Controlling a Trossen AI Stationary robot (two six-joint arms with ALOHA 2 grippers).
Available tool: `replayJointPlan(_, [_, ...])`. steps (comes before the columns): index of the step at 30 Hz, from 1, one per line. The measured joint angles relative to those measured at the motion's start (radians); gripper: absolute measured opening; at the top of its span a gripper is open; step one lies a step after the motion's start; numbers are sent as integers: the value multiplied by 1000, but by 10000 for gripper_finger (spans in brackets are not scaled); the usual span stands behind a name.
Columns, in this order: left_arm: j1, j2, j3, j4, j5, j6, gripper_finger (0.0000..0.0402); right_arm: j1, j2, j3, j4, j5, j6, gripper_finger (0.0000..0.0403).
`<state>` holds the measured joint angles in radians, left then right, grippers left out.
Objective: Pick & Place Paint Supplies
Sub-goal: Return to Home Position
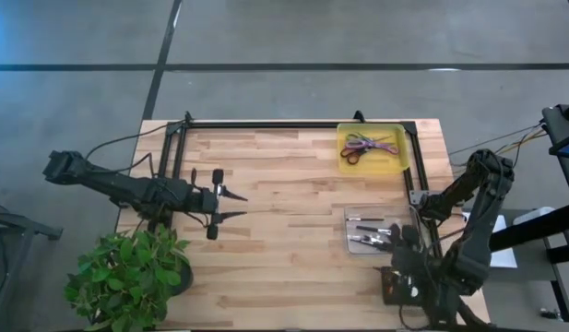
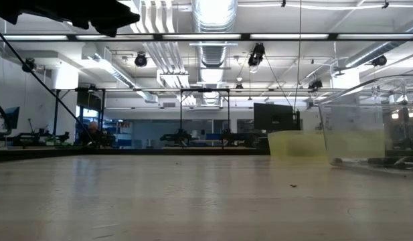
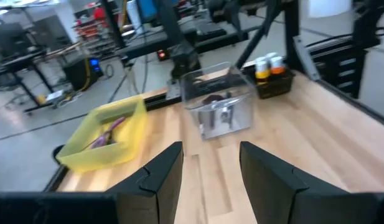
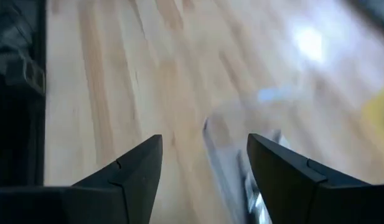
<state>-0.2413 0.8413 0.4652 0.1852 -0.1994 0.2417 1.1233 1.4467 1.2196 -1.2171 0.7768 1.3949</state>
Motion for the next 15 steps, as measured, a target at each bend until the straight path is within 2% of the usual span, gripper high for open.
replayJointPlan(3, [45,6,0,14,3,-7,165,-19,-50,-13,55,104,-134,234])
replayJointPlan(5, [93,16,0,35,43,-16,165,-32,-92,-41,141,152,-261,234])
replayJointPlan(9, [230,38,-1,79,260,-31,165,-64,-196,-128,413,195,-561,234])
replayJointPlan(12, [332,39,-25,89,343,-57,165,-80,-266,-218,632,194,-754,234])
replayJointPlan(15, [384,38,-85,120,447,-89,165,-86,-317,-298,782,185,-870,234])
